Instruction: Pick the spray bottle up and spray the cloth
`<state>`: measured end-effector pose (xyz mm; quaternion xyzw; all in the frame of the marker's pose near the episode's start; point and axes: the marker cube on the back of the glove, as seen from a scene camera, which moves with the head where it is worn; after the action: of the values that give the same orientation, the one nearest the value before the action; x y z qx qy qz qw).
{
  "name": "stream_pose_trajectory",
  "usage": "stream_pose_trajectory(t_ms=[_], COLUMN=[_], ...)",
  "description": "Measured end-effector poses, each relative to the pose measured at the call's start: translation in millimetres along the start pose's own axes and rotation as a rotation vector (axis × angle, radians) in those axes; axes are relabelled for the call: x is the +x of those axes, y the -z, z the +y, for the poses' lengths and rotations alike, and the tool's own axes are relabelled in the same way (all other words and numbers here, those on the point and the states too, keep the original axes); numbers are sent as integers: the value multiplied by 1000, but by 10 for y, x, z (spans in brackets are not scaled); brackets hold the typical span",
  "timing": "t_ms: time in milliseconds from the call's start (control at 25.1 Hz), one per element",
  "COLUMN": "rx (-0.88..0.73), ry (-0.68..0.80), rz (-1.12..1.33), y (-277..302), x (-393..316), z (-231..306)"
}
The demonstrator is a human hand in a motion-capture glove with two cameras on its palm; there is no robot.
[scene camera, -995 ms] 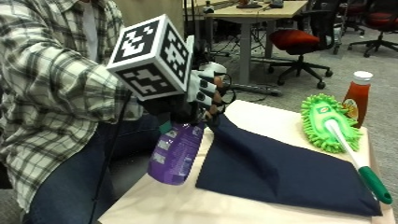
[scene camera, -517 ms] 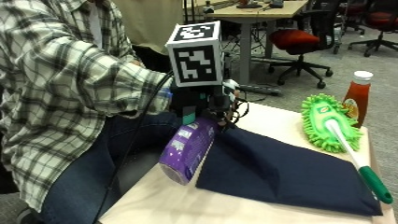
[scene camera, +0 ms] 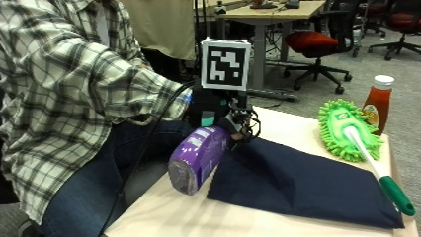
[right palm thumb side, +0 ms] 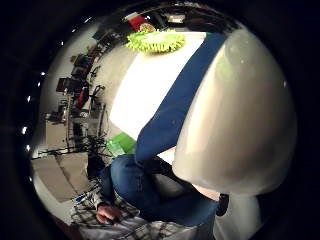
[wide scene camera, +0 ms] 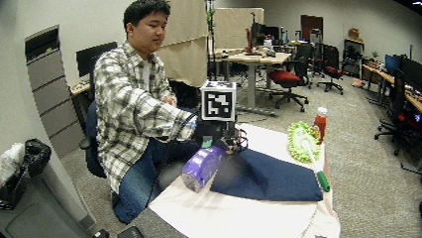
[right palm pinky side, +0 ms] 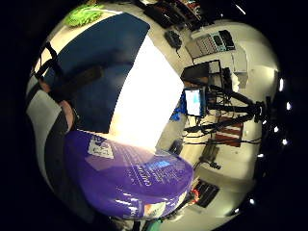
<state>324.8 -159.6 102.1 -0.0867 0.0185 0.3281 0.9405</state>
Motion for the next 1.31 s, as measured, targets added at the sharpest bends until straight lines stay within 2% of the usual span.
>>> stream_pose_trajectory(t_ms=[318,517,716,995,1313], rx=[-51,-73,-53,107,363], ry=[33,103,95,12,-116], rz=[73,131,108,-156,-644], y=[-79,-117,-81,146,553], x=[-98,-105,-88,-35,171], z=[14,51,61,87,169])
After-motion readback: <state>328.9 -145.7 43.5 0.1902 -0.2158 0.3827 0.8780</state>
